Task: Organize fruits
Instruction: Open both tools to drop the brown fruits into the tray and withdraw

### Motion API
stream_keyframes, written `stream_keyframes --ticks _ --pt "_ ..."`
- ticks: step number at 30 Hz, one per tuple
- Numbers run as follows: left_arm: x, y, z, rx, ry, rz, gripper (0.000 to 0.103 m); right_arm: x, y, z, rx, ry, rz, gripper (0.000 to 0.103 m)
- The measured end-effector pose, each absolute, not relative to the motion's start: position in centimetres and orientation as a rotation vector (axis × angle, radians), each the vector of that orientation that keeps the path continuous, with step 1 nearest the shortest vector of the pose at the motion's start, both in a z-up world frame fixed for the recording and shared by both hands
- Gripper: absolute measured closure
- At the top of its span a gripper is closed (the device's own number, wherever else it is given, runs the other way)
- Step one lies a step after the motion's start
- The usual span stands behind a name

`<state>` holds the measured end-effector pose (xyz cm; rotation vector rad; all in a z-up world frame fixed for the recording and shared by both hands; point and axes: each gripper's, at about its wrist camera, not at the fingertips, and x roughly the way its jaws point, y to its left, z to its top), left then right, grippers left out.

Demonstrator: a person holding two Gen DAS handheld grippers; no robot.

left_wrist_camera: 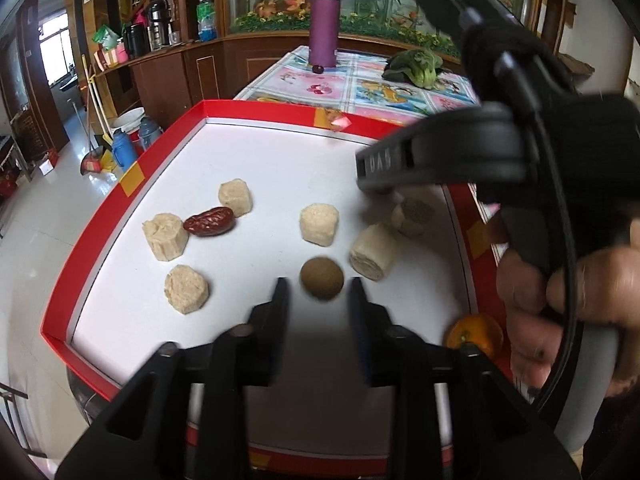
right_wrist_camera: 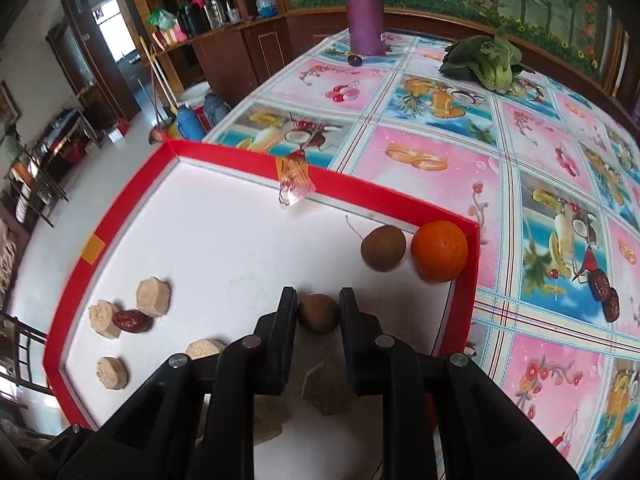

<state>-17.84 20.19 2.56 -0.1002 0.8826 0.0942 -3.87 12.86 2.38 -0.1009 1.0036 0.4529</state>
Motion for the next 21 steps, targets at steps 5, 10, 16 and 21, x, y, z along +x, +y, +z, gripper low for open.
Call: stream_keyframes --ticks 5,10,16,21 --pt "-18.1 19.6 3.0 -0.090 0.889 0.142 0.041 -4.0 10.9 3.9 -0.021 0.964 0.483 0.082" --pt "-18.7 18.2 4.0 -0.080 0.863 0.181 0.021 -5.2 7.5 5.9 0.028 0.896 0.481 0.076" --pt "-19.1 15.8 4.4 -0.039 0.887 0.178 0.020 -6.6 1.4 6.5 0.017 0.848 0.402 0.072" --pt "-19.7 14.0 5.2 -0.042 0.902 0.173 0.018 -8.0 -4.6 6.3 0.019 0.832 0.332 0.071"
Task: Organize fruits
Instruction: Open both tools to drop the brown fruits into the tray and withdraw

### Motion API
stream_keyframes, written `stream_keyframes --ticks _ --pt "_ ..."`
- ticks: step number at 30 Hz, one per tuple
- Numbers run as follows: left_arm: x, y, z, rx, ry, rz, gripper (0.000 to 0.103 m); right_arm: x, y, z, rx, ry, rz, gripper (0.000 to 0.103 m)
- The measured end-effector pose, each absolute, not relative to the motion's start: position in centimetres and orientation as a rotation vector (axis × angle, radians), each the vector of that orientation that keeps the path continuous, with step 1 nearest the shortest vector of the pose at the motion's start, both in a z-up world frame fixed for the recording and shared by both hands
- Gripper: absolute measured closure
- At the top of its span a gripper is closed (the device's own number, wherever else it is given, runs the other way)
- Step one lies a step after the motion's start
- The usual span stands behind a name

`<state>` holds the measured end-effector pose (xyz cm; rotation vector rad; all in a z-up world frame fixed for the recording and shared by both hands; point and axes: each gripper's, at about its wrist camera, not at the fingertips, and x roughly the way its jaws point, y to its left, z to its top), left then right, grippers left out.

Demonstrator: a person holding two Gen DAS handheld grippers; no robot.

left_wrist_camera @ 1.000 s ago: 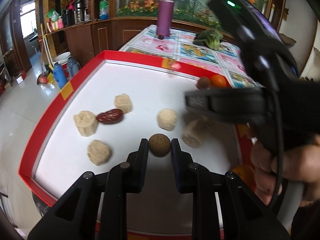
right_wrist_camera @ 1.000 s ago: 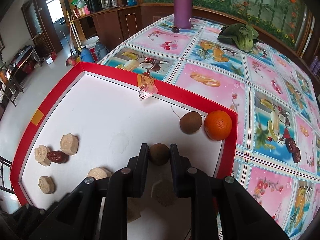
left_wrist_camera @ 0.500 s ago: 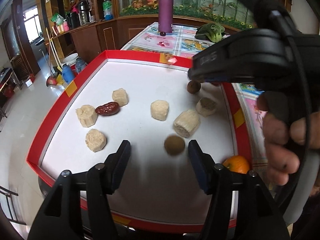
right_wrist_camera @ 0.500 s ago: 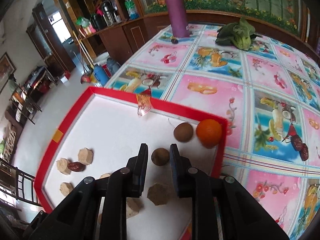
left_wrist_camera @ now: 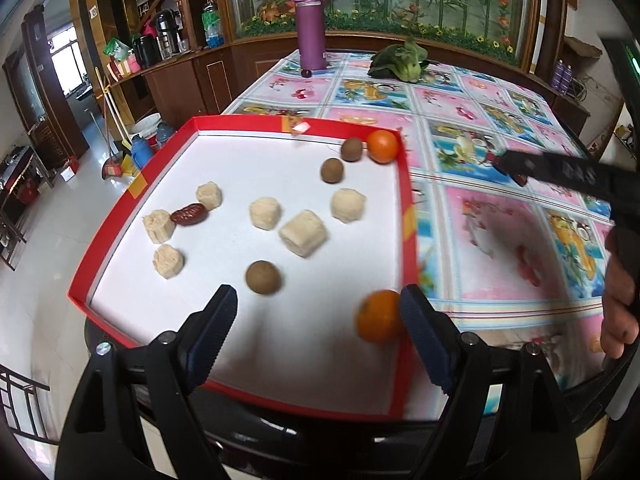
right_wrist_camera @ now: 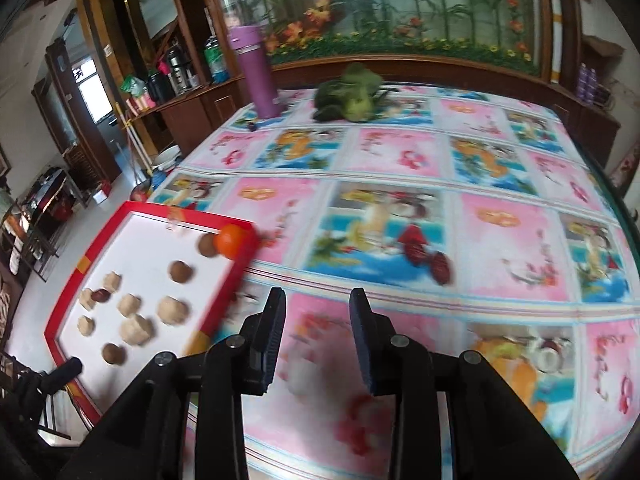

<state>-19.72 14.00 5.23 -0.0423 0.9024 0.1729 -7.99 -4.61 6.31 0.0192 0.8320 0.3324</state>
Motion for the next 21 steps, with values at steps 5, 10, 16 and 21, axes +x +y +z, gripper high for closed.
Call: stream_keyframes --ticks 5,10,16,21 --pt "-20.3 11.6 5.7 -0.042 0.923 0.150 0.017 -9.3 -9.5 5.2 0.004 0.842 0.275 0.070" --pt "-19.7 8.9 6.4 0.005 0.935 0.102 0.017 -8.7 -12.7 4.6 -0.013 0.848 0.247 0.070" --pt "-16.1 7.5 6.6 0.014 0.949 0.084 0.017 -5.4 -13.4 3.8 0.027 0.887 0.286 0.070" --pt "-13.0 7.4 6.4 -0.008 0.962 0.080 0.017 -2.7 -12.1 3.2 -0.004 0.899 0.307 0.070"
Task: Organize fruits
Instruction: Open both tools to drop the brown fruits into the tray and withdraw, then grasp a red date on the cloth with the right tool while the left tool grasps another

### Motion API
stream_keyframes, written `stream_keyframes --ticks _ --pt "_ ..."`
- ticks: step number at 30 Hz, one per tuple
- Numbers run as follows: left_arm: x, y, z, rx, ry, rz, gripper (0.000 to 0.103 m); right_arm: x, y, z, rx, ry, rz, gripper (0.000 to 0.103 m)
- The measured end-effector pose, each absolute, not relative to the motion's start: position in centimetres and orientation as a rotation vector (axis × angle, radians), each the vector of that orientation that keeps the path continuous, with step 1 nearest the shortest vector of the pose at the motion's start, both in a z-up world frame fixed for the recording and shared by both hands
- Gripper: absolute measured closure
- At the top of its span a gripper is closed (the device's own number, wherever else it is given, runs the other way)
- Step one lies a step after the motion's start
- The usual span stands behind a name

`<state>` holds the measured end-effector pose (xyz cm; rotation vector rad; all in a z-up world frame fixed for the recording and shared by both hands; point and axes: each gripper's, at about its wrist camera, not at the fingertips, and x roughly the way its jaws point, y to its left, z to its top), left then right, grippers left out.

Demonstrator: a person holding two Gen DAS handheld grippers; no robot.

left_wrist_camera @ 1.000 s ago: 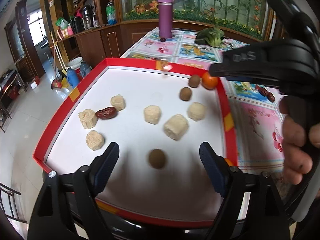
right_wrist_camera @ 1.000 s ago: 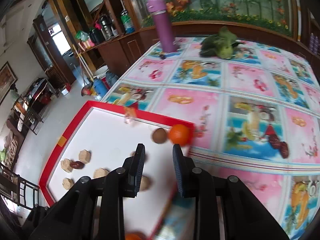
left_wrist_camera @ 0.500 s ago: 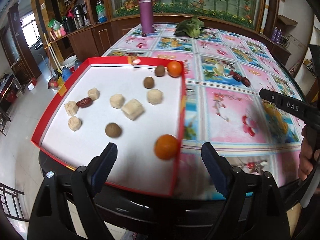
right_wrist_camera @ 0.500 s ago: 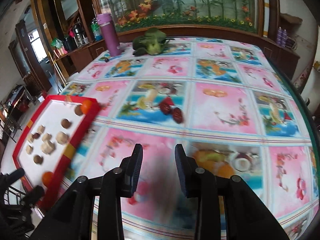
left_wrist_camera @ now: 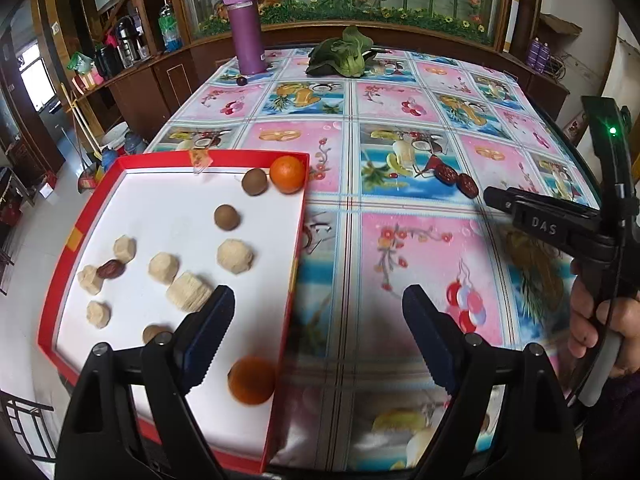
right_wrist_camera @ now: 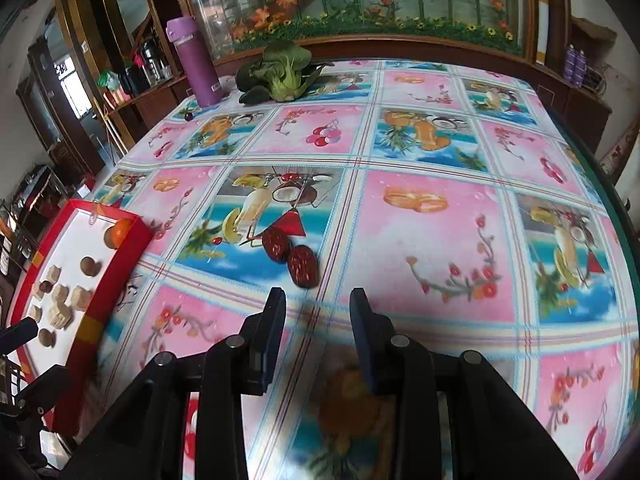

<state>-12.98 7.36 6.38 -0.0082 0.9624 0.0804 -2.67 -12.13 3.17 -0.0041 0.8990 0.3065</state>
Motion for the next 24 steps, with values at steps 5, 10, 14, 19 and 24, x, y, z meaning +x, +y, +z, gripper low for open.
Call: stream_keyframes --ticks 5,10,14,19,24 --pt "-11.3 7.5 5.6 -0.021 0.983 0.088 0.017 -1.4 -11.3 2.5 -0.012 0.915 0.337 0.070" --pt "-9.9 7.1 5.5 -0.025 0.990 0.093 0.017 -0.7 -11.0 1.9 -0.040 0.908 0.305 0.071" --pt "-8.9 6.1 5.5 0.000 0.999 0.081 0.017 -0.2 -11.4 1.7 -0.023 0.890 0.310 0.080" --pt "-6.8 4.4 5.8 -0.018 1.001 0.032 0.017 0.2 -14.1 1.7 0.087 0.902 0.276 0.086" --pt "-3.7 1.7 4.9 -0.050 1.019 -0.013 0.017 0.8 -17.3 1.7 0.227 0.925 0.227 0.086"
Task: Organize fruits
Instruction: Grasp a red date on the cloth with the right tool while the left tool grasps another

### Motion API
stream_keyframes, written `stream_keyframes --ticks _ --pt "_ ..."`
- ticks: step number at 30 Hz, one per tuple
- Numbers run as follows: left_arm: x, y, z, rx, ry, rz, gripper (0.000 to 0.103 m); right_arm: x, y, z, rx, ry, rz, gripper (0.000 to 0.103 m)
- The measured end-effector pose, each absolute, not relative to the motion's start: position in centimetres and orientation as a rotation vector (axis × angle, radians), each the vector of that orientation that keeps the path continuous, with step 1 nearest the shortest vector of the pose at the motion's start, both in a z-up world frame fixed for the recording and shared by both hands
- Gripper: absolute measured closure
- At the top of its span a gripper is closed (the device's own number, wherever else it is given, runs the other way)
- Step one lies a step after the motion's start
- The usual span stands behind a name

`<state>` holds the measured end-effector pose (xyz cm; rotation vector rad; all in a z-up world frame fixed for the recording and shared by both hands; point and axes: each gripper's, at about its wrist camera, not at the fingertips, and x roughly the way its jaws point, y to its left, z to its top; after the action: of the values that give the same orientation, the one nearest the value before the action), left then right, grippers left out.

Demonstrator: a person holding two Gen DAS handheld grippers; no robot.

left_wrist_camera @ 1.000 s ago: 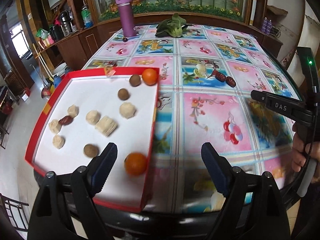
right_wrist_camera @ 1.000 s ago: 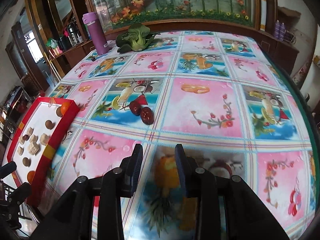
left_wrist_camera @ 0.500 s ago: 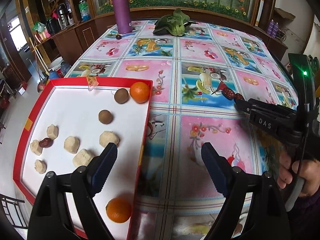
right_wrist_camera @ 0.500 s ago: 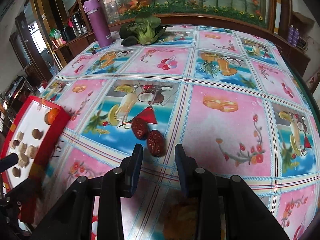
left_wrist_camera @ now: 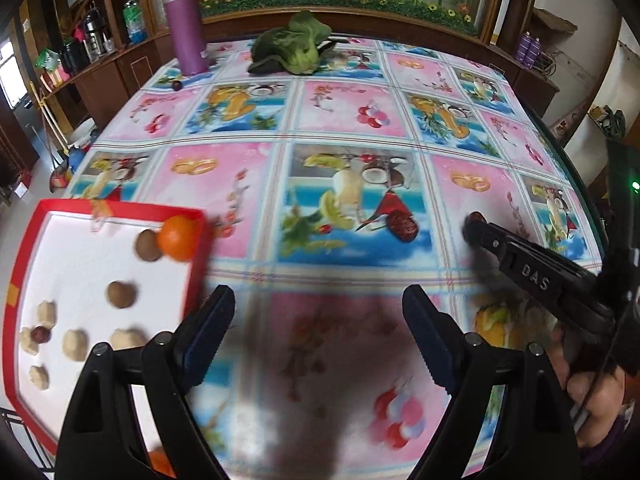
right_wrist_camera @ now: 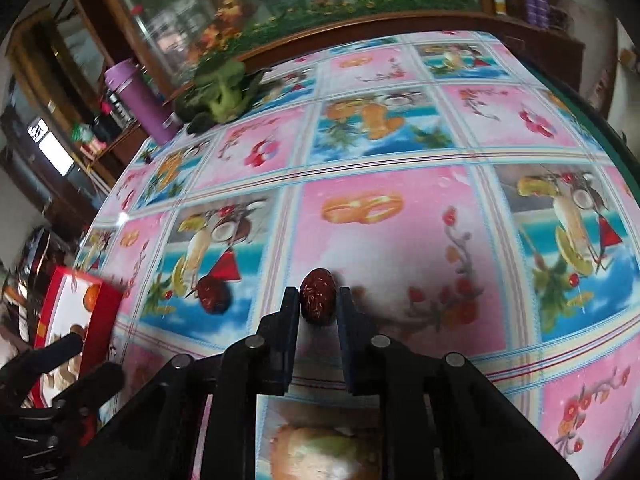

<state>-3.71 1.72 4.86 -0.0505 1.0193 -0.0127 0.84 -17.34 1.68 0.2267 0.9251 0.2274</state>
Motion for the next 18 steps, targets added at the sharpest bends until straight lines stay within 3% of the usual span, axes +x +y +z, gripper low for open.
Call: stream_keyframes --ticks 10,18 --pt "-0.8 -1.8 3.7 -0.049 0.991 -0.037 0.018 1.2 -19.2 1.5 0.361 0.952 0.226 0.086" --pt "0.6 -2.5 2.4 -0.049 0.999 -0.047 0.032 1.1 -19.3 1.6 0.377 0.959 0.220 0.086"
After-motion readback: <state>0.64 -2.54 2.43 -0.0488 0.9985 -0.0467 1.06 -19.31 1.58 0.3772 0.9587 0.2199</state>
